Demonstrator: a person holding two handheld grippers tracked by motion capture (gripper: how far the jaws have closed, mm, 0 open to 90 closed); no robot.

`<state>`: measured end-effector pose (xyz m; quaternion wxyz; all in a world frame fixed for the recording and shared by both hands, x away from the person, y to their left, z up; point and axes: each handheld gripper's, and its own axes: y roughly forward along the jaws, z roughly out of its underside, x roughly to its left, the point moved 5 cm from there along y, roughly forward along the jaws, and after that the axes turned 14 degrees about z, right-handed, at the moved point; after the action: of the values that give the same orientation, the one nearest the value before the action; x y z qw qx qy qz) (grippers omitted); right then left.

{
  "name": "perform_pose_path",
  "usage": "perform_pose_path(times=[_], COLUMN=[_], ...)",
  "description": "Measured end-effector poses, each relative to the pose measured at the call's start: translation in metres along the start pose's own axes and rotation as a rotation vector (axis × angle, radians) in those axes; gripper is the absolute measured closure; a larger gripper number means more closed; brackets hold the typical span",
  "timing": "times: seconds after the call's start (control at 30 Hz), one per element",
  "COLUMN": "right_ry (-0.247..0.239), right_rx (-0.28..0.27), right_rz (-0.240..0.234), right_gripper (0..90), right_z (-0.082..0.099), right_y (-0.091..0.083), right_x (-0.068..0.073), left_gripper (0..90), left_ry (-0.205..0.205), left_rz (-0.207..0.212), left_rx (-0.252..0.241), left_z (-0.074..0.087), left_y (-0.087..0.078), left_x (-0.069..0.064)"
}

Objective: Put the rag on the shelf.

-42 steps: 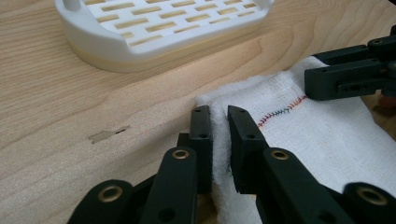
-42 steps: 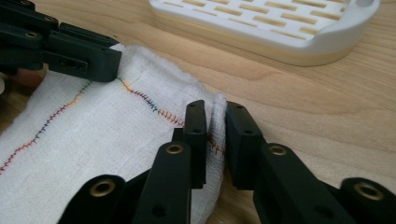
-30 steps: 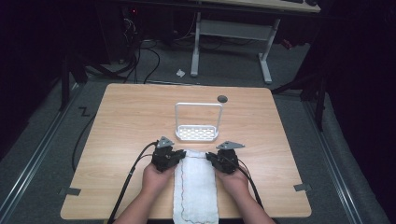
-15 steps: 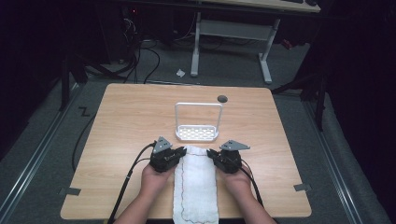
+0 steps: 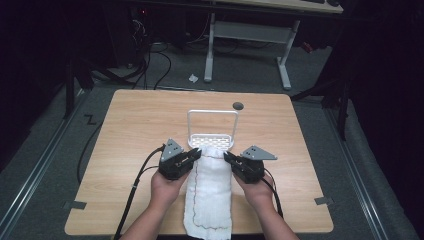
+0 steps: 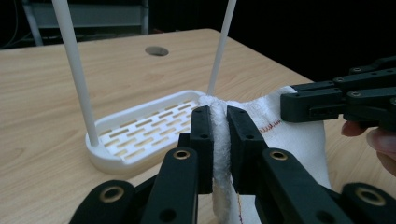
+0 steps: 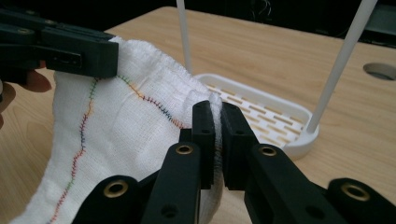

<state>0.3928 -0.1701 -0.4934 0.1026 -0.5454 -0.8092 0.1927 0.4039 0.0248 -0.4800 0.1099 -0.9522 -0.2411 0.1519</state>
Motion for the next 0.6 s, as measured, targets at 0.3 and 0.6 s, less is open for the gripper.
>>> perform_pose_path(times=[0.3, 0.6], right_ry=[-0.017, -0.038], right_rx=[-0.087, -0.162], right_rz=[0.002, 0.000], right_gripper=[85.9, 86.0], right_z=[-0.037, -0.074], right_y=[-0.019, -0.033], right_x=[-0.001, 0.002], left_gripper=[81.7, 81.8], left_ry=[0.045, 0.121], left_rz=[-0.004, -0.016], left_rx=[-0.067, -0.127], left_z=[-0.032, -0.069], left_y=[-0.017, -0.028], left_x=[-0.010, -0.023])
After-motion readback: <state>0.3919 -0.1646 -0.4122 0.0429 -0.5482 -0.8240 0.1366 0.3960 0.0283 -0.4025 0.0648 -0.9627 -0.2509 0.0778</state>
